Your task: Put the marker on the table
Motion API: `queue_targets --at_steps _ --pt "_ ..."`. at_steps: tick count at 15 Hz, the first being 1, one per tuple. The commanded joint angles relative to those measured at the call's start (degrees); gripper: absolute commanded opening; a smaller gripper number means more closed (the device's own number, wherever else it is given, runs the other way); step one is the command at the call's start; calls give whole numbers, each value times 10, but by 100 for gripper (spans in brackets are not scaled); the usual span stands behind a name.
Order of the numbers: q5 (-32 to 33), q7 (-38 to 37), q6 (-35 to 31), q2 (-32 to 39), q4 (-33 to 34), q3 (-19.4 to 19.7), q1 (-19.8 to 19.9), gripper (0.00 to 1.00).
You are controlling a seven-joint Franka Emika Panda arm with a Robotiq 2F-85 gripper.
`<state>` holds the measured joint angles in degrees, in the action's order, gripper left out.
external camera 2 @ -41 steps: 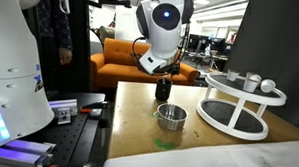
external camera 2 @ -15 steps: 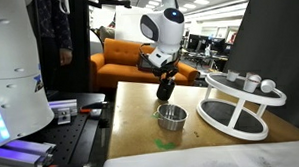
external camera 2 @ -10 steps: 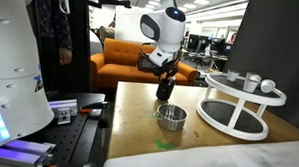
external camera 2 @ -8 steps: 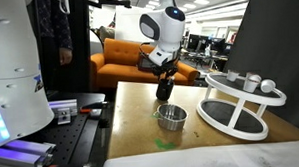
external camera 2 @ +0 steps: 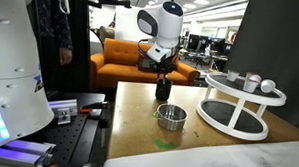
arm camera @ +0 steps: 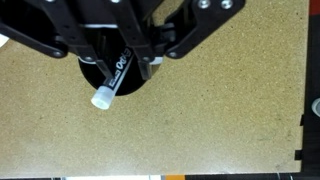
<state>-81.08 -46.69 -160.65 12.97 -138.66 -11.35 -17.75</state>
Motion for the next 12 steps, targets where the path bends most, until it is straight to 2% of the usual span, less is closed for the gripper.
queue_targets --at_steps 1,6,11,12 --pt "-18 -9 4 -26 -3 -2 12 37" --pt "-75 -4 8 -10 27 5 31 48" --pt "-143 12 7 22 39 9 26 38" --pt "-151 14 4 30 41 7 23 40"
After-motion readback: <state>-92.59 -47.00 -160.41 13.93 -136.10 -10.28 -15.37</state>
